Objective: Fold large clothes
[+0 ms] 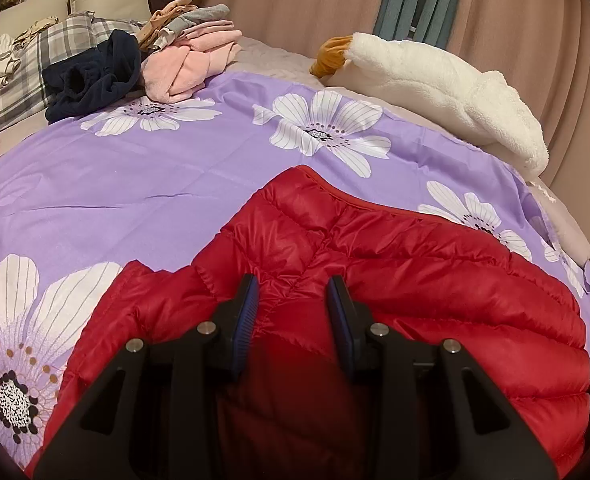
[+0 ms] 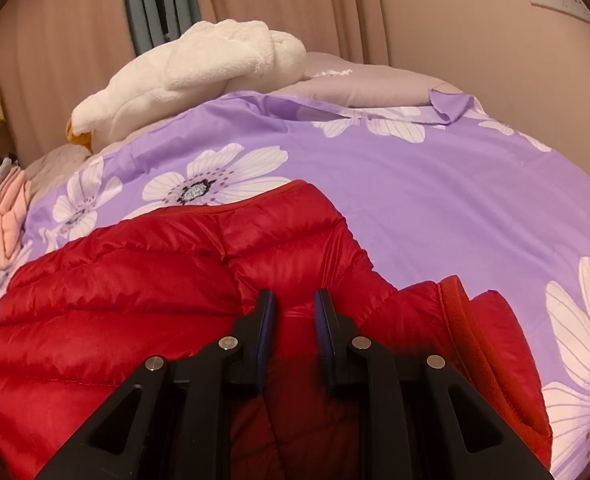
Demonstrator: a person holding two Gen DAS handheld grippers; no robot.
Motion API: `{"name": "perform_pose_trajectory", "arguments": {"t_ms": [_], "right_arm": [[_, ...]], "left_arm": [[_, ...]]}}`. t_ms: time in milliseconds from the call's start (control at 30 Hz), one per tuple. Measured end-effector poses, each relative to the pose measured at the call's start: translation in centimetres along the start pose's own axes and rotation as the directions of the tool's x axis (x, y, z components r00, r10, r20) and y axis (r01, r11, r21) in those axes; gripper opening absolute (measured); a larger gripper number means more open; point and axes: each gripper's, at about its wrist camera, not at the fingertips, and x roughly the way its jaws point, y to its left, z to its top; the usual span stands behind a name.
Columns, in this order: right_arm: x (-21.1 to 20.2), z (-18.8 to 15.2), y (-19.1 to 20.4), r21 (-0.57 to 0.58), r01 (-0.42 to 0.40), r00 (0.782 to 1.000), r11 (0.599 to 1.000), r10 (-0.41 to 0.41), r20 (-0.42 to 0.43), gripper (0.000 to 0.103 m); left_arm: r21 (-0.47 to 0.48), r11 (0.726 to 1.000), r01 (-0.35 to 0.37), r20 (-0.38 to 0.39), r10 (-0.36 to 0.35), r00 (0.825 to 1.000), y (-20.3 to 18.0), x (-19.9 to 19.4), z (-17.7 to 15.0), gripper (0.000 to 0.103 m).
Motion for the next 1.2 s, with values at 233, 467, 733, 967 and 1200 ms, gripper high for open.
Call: {"name": "perform_pose_trajectory", "arguments": {"t_ms": [233,467,733,967,1200], "right_arm": [[0.0,0.0,0.0,0.001,0.000,1.000,1.000,0.000,-0.001,0.022],[0.0,0.0,0.0,0.001,0.000,1.000,1.000,0.000,-0.001,0.022],[0.0,0.0,-0.1,0.002,-0.001,1.000,1.000,0.001,-0.002,0.022],[0.0,0.1,-0.1,0.002,0.000,1.000,1.000,0.001,-0.004,0.022],[-1.7,0.6,0.1,-0.001,-0.012,0.999,1.000,0.012,-0.034,0.023]], "left_arm": [[-0.001,1.000,0.001,-0.001,-0.001,1.000,0.0,0.0,0.0,0.036],[-0.001,1.000,0.001,-0.002,-0.001,1.000,0.0,0.1,0.1,0.036],[-0.002,1.000,0.002,-0.002,-0.002,1.000,0.0,0.1,0.1,0.037],[-0.002,1.000,0.002,-0.001,-0.002,1.000,-0.1,0.1,0.1,0.037],[0.026,1.000,-0.005,0.002,0.005,1.000,0.0,-3.8,0.6,0.043]]}}
